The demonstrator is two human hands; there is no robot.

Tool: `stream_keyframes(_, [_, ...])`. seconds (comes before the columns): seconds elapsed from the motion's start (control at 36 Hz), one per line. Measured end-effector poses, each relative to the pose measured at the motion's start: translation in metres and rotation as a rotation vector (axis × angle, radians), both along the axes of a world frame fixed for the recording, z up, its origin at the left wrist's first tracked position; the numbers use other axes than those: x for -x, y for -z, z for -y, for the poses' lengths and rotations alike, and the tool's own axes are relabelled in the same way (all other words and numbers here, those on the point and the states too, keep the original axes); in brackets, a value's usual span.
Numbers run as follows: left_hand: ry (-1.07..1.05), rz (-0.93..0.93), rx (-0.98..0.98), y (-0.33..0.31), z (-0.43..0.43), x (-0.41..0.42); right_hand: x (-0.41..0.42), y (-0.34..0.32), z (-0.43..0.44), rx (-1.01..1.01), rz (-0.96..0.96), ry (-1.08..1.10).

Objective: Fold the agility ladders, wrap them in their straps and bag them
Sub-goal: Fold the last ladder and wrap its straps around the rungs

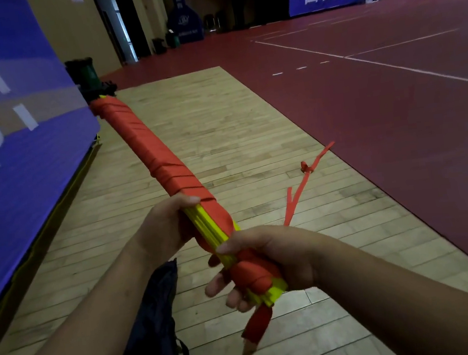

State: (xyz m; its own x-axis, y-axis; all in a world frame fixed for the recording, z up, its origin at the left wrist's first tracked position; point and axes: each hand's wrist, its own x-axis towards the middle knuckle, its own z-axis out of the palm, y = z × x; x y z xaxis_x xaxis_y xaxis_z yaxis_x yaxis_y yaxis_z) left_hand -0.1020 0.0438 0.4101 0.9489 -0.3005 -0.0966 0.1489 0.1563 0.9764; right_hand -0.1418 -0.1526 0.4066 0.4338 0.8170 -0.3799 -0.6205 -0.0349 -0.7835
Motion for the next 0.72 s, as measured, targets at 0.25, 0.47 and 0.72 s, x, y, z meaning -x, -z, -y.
stream_keyframes(0.25, [0.083,-0.112,-0.144,-0.002,-0.002,-0.005,0.003,-0.013,0.0,0.163,0.357,0.214])
stream_keyframes(0.47, [-0.013,-0.138,-0.485,0.005,0.02,-0.009,-0.005,0.009,-0.002,0.893,0.915,0.372])
stream_keyframes(0.72, [-0.193,-0.031,-0.313,0.016,0.032,-0.01,-0.003,0.015,-0.01,0.919,1.084,0.442])
